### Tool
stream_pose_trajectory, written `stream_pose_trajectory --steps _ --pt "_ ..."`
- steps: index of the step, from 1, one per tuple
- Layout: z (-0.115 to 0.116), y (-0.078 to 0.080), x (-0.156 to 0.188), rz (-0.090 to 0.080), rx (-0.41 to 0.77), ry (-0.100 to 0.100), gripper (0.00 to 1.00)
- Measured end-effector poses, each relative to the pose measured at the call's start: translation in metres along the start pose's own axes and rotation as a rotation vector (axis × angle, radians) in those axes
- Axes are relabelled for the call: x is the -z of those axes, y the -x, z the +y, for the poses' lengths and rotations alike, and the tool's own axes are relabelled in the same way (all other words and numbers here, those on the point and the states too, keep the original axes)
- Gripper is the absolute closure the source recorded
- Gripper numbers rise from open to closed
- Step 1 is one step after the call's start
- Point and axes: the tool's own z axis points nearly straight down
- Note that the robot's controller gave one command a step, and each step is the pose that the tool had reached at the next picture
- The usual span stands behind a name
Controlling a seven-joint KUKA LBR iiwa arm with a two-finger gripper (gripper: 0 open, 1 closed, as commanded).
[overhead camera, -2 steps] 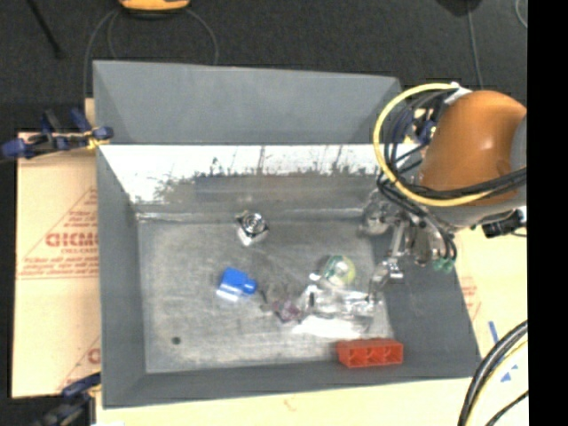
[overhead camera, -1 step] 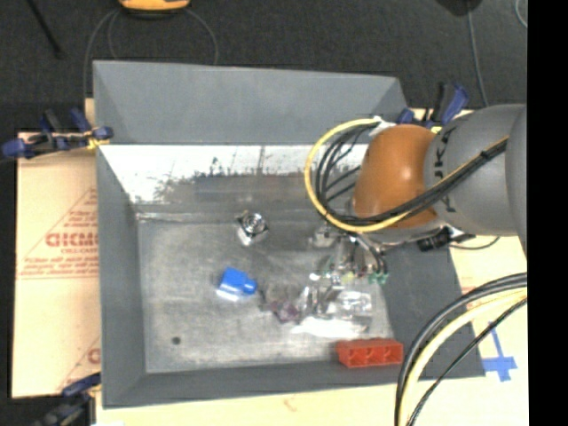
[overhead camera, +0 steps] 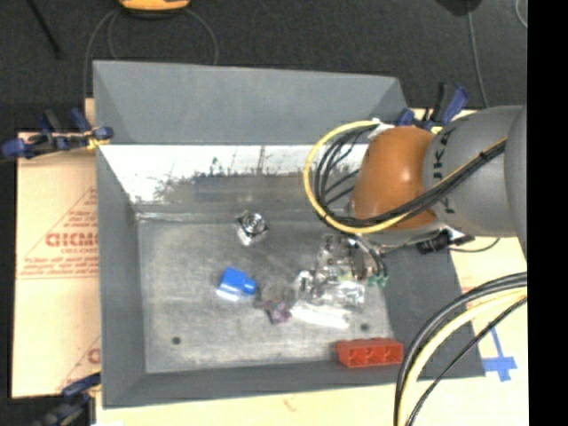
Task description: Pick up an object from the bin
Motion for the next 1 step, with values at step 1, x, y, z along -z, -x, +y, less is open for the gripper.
stream_pose_trajectory --steps 1 --pt "-0.0073 -0.0117 0.1138 -0.015 -0.021 0.004 1.00"
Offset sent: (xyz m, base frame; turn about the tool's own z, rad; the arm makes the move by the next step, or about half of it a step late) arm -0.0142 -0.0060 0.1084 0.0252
